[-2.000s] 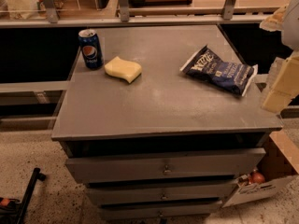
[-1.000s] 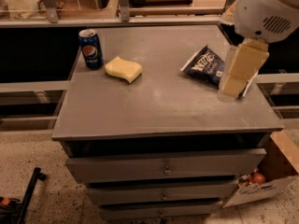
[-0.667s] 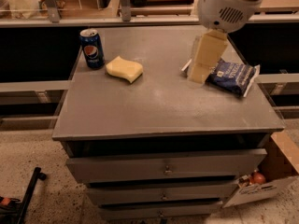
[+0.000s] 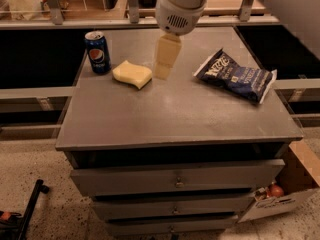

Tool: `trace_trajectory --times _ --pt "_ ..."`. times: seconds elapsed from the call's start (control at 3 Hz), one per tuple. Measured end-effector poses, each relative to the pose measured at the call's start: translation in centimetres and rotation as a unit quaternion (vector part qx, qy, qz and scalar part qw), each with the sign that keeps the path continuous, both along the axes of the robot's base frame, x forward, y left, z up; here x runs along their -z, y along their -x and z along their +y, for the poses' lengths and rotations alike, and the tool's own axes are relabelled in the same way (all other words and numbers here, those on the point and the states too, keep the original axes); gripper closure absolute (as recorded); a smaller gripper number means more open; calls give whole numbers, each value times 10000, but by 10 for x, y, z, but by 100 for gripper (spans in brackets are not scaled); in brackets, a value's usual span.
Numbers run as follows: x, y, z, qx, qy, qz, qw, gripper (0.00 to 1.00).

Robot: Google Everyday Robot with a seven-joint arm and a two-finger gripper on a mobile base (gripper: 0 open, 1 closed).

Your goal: Move sponge near blue chip bag

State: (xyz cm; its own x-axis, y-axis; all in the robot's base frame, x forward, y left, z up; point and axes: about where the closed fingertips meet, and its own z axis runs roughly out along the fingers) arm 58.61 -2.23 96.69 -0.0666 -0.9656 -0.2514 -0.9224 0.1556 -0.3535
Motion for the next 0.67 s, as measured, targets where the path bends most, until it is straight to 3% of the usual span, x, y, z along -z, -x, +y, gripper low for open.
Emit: trace_trajectory --times 0.33,0.67 --pt "23 -29 28 301 -22 -75 9995 0" --pt "23 -29 28 301 -22 -75 9995 0"
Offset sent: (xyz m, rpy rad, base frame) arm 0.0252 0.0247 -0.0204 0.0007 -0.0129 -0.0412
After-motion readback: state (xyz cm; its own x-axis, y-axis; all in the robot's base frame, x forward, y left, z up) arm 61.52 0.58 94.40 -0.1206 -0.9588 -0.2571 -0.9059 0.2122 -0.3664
